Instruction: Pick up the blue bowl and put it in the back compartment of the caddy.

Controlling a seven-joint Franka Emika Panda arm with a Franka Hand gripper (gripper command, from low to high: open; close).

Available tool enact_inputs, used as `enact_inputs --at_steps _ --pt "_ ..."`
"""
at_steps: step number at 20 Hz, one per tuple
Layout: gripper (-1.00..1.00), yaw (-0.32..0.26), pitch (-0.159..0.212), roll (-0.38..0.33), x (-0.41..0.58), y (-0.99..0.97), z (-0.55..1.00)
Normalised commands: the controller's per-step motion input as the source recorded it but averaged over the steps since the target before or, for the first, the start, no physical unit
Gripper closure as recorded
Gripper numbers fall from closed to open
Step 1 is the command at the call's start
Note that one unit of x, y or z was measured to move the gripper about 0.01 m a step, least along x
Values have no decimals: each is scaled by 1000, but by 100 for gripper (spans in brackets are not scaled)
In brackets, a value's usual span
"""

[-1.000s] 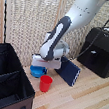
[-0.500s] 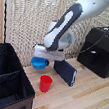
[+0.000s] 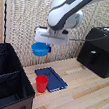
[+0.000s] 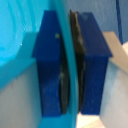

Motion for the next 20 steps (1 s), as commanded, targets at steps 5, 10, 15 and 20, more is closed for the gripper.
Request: enact_inputs --at_steps 5,10,15,20 --pt "100 142 41 0 0 464 800" --pt "100 108 55 0 13 622 537" --pt "100 62 78 0 100 813 278" --pt "100 50 122 0 277 929 20"
